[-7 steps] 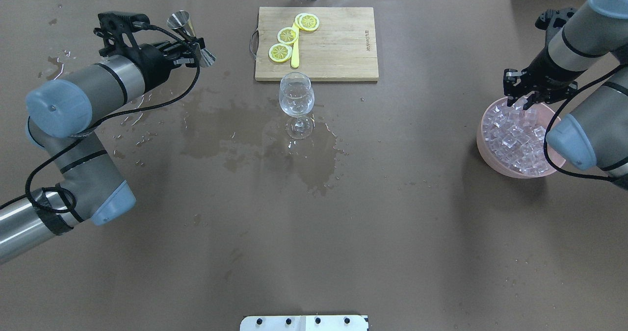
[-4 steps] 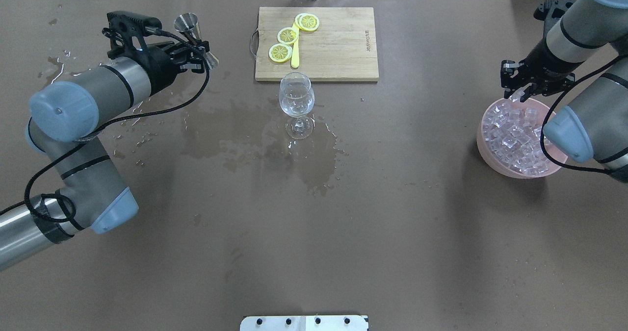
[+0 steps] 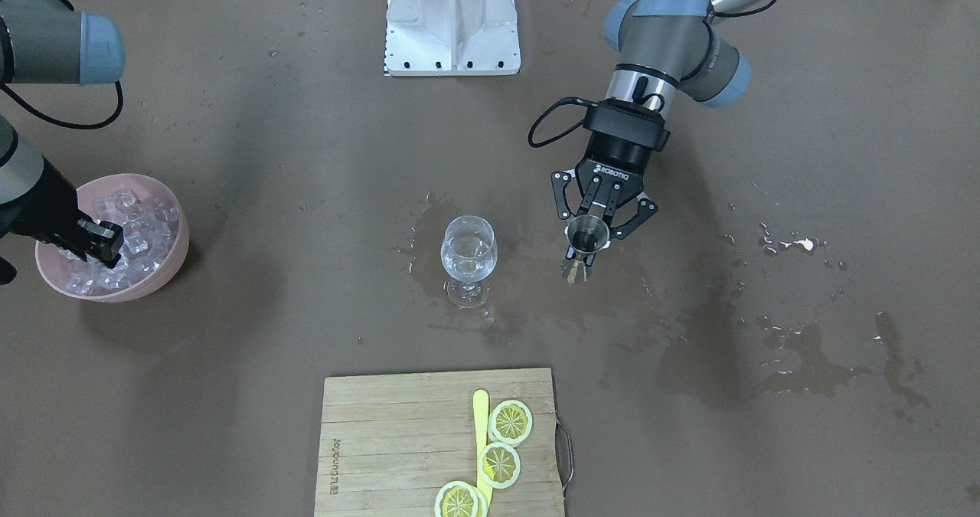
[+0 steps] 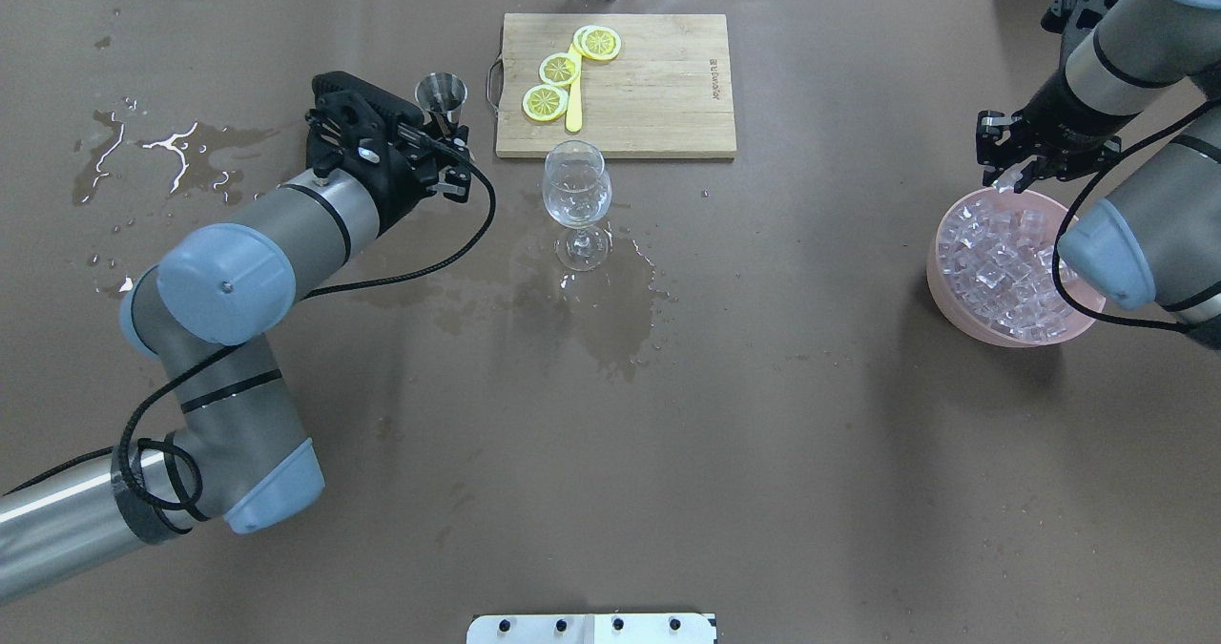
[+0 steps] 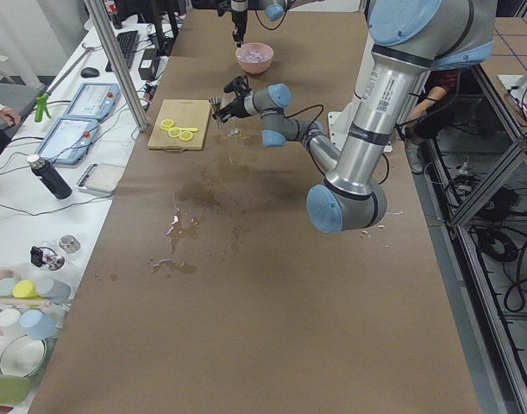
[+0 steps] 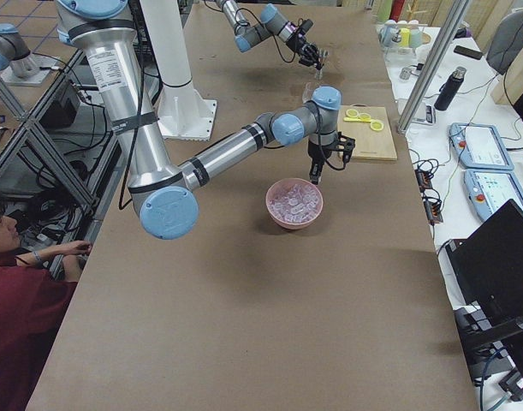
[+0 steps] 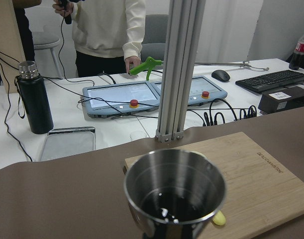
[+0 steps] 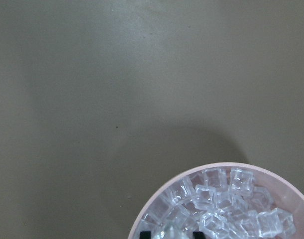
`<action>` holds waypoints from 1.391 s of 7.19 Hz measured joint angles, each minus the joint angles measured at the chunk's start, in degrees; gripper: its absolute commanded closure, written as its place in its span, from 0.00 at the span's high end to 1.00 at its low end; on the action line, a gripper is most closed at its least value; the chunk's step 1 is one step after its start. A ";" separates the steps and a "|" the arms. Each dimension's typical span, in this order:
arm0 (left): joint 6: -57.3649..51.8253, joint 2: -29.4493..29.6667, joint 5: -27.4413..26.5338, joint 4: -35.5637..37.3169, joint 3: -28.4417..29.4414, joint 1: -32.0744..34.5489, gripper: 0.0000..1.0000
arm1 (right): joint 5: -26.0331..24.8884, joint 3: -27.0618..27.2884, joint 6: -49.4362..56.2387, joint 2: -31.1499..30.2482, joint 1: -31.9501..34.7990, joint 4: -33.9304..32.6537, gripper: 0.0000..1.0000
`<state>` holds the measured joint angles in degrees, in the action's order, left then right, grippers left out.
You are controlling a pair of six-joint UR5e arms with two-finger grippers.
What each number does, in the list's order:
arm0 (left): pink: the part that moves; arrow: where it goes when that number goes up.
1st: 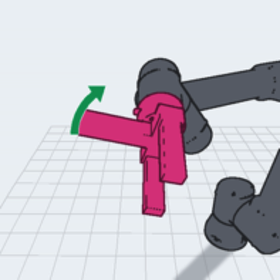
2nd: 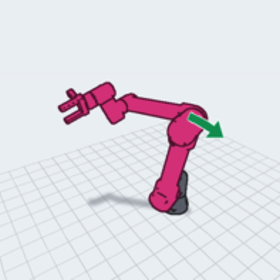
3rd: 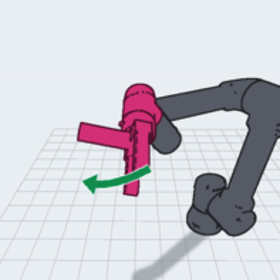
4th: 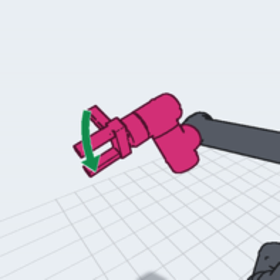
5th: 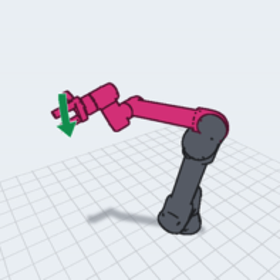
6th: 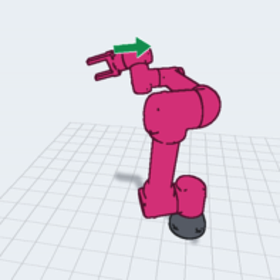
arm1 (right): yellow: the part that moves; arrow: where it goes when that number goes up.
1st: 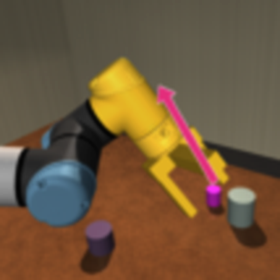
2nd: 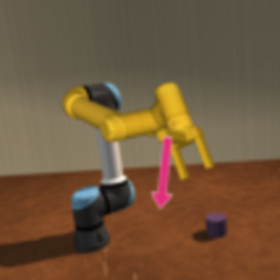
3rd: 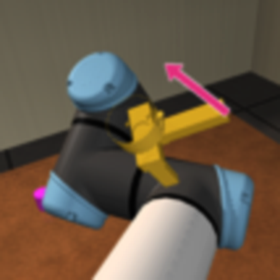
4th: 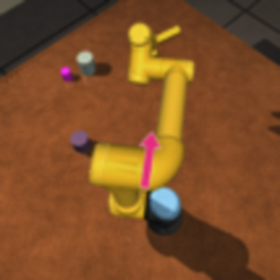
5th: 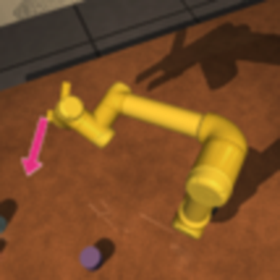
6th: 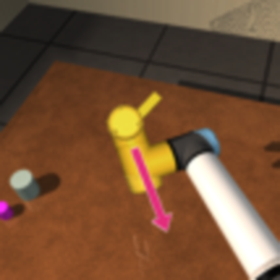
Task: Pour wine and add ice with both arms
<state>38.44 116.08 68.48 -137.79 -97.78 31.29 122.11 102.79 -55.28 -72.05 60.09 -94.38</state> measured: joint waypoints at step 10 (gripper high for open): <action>-14.56 5.15 -1.42 18.46 -5.11 -2.48 0.00 | 0.38 0.44 -0.44 2.54 -0.01 -0.27 0.20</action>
<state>23.88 121.23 67.07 -119.34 -102.89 28.81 122.49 103.22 -55.73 -69.51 60.08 -94.65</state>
